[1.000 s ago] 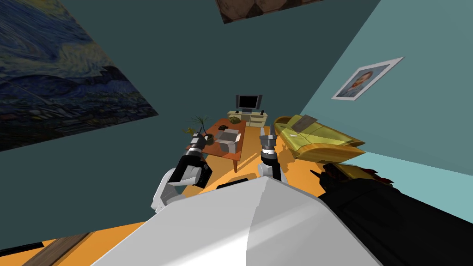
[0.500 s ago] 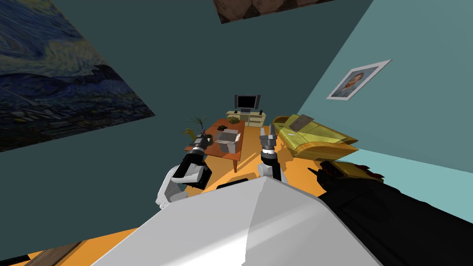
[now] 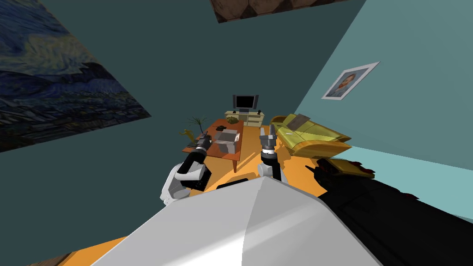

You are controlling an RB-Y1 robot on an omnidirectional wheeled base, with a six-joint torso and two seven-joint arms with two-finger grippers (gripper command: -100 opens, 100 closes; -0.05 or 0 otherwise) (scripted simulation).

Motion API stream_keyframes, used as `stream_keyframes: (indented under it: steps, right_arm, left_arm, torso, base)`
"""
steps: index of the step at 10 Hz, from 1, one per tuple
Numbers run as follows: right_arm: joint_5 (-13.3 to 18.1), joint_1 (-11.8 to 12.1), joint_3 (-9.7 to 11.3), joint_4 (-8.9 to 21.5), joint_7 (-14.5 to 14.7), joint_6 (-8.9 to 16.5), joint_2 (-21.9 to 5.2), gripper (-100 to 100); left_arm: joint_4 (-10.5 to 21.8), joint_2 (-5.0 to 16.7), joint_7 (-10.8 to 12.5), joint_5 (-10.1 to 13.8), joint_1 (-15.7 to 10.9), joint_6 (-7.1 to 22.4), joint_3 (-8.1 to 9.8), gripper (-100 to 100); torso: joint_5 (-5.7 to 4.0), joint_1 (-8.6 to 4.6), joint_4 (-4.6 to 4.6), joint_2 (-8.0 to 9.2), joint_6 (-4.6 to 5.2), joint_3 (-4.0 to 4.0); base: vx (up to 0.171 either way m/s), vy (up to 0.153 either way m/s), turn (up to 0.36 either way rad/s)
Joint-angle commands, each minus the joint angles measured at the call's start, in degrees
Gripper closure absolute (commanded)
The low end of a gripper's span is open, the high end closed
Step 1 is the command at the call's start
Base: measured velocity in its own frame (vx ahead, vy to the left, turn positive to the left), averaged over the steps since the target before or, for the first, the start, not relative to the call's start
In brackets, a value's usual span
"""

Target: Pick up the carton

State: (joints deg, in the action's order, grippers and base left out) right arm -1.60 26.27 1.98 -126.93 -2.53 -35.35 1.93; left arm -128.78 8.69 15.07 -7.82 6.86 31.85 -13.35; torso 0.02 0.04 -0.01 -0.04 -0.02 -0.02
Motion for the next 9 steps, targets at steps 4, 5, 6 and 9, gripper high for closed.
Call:
stream_keyframes:
  steps: [4, 5, 6, 9]
  right_arm:
    - [0.0, 0.0, 0.0, 0.0, 0.0, 0.0, 0.0, 0]
    - [0.0, 0.0, 0.0, 0.0, 0.0, 0.0, 0.0, 0]
    - [0.0, 0.0, 0.0, 0.0, 0.0, 0.0, 0.0, 0]
    - [0.0, 0.0, 0.0, 0.0, 0.0, 0.0, 0.0, 0]
  left_arm:
    - [1.84, -0.34, -0.32, 0.07, -1.21, 5.73, -0.86, -100]
    - [2.58, -0.47, -0.53, 0.16, -1.78, 8.01, -1.22, -100]
    - [3.3, -0.58, -0.74, 0.26, -2.33, 9.59, -1.56, -100]
    - [4.0, -0.66, -0.97, 0.36, -2.86, 13.11, -1.89, -100]
  torso:
    - [0.0, 0.0, 0.0, -0.01, 0.01, -0.01]
    - [0.0, -0.01, 0.0, -0.01, 0.0, 0.0]
    - [0.0, -0.01, 0.0, -0.02, 0.01, -0.01]
    - [0.0, -0.02, -0.01, -0.02, 0.01, -0.01]
  base:
    - [0.008, 0.016, -0.066]
    - [0.012, 0.012, -0.066]
    - [0.017, 0.016, -0.148]
    - [0.011, 0.012, -0.06]
